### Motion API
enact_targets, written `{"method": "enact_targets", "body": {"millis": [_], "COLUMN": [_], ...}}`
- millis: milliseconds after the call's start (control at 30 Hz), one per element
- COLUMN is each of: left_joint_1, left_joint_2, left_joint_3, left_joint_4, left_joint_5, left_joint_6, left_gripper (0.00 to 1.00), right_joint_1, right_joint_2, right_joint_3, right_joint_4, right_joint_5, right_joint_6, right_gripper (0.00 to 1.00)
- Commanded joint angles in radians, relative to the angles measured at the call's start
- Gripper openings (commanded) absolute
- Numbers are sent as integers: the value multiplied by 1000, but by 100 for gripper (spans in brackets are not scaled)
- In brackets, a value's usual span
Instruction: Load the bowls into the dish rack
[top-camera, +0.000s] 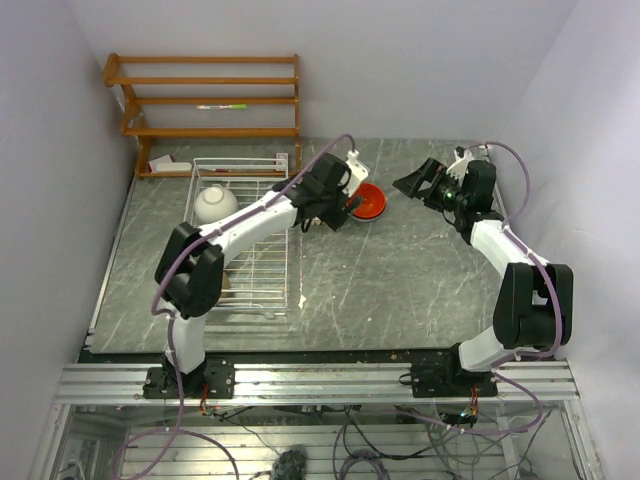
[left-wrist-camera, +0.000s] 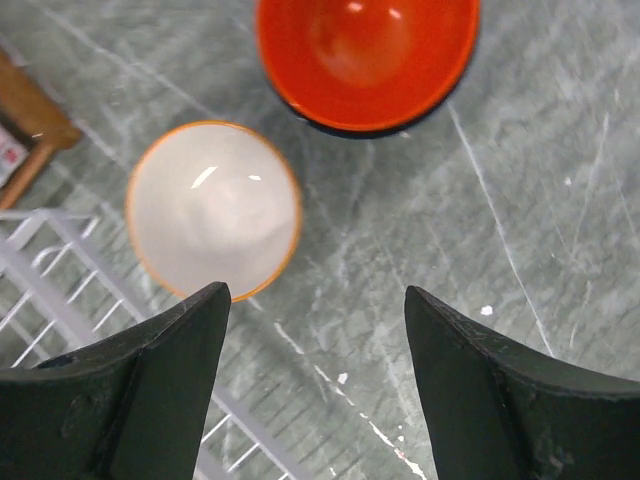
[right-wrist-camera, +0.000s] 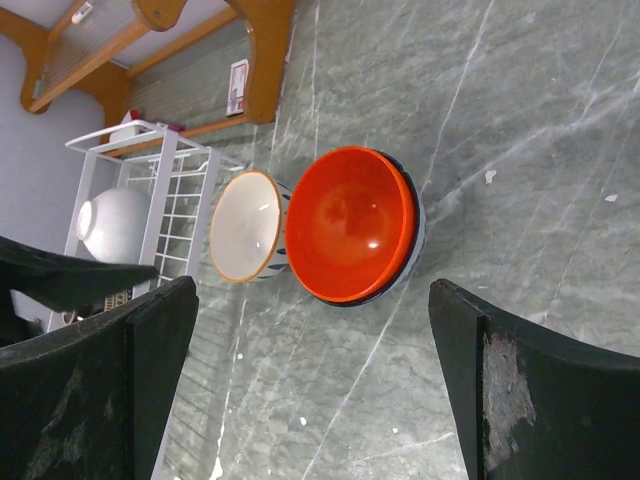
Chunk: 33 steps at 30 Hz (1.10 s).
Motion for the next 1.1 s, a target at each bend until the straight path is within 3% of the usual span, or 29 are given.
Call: {"method": "enact_targets", "body": {"millis": [0,167,367,800,933,1067], "left_joint_1": [-20,-19,-13,22,37,38], "left_joint_2": [69,176,216,289,290,281], "left_joint_3": [78,110,33,-11,-32,-56], "left_joint_4": [-61,-84,61,205,233,254], "left_joint_5": [47,13,-54,-83,-64,-55], "left_joint_6": [88,110,101,107,97,83], "left_gripper": [81,81,85,78,62,26], "right_joint_1": [-18,-26,-30,-31,-33,-33], "right_joint_2": [-30,-23,-17,1,5,6], "right_joint_3": [-12,-22,-26,-31,-34,-34], "right_joint_4": [41,62,75,101,106,106], "right_joint_5": [-23,-41,-56,-75,-73,-70], "right_joint_6": [16,29,35,42,44,44], "right_gripper": [100,100,100,99,99,99]}}
